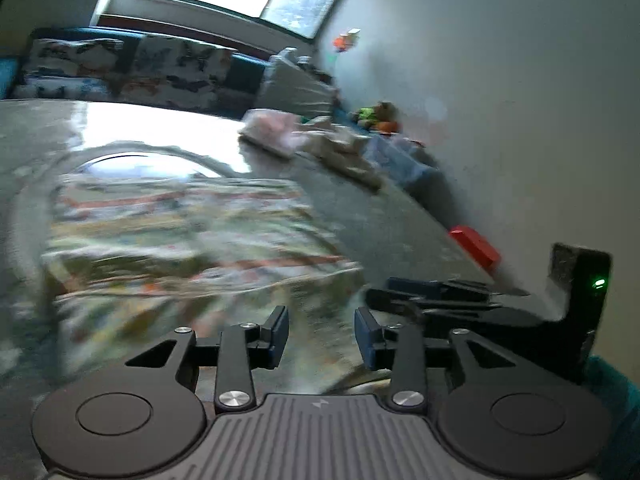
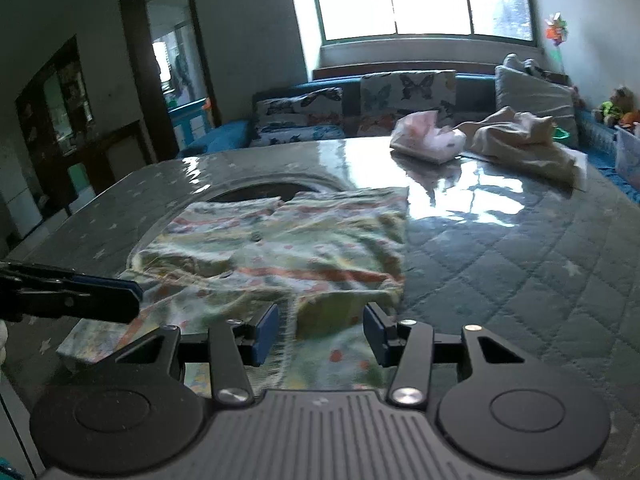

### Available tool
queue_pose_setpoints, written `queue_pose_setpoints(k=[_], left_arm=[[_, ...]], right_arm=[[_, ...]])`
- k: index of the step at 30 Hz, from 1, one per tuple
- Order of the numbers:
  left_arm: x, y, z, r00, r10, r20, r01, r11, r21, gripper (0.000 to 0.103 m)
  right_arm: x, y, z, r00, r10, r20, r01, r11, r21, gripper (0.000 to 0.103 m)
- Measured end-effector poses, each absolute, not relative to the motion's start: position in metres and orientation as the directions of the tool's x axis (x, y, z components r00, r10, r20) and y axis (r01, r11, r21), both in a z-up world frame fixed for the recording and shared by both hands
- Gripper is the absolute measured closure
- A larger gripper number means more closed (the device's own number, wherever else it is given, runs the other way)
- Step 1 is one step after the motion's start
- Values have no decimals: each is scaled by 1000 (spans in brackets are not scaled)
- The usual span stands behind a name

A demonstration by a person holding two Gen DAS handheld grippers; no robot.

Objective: Fold clothes

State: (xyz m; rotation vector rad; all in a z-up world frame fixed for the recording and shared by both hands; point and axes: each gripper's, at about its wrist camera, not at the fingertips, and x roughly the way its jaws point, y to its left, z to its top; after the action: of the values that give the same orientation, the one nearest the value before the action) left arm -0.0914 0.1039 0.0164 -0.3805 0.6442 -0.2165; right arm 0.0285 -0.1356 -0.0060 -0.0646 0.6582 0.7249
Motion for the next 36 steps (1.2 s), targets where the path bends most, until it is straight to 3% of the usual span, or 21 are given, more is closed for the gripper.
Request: queue_pose_setpoints(k=[8,10,11,14,19,31,36], left_arm=[[-98,164,-7,776,-126,-618,-155,912,-381,70],[-96,173,-10,771,-105,-629,-183,908,-376,76],[-96,178,-12,768,-94,-634,-197,907,-373,85],[-93,191,-17,759,-63,-648,-236,901,-364,85],[-87,182,-5,788,-102,-607,-175,909,-380,85],[-70,182,-20,763,-75,-642,-190,924,-333,86],[-69,160,-5,790,-130,-599,-104,935,-340,86]], right_arm=[[25,-108,-15,508,615,-603,-678,717,160,55],[24,-102,-15,502,620,-603,-692,706,149,55],[23,-99,-15,500,621,-604,-700,700,141,55],[23,-92,-14,495,622,-607,-713,690,125,55],[27,-79,-12,477,638,-604,-743,660,111,55],[30,-59,-24,472,613,-634,-778,627,26,57],[23,-52,-14,466,644,-607,-802,596,18,57]])
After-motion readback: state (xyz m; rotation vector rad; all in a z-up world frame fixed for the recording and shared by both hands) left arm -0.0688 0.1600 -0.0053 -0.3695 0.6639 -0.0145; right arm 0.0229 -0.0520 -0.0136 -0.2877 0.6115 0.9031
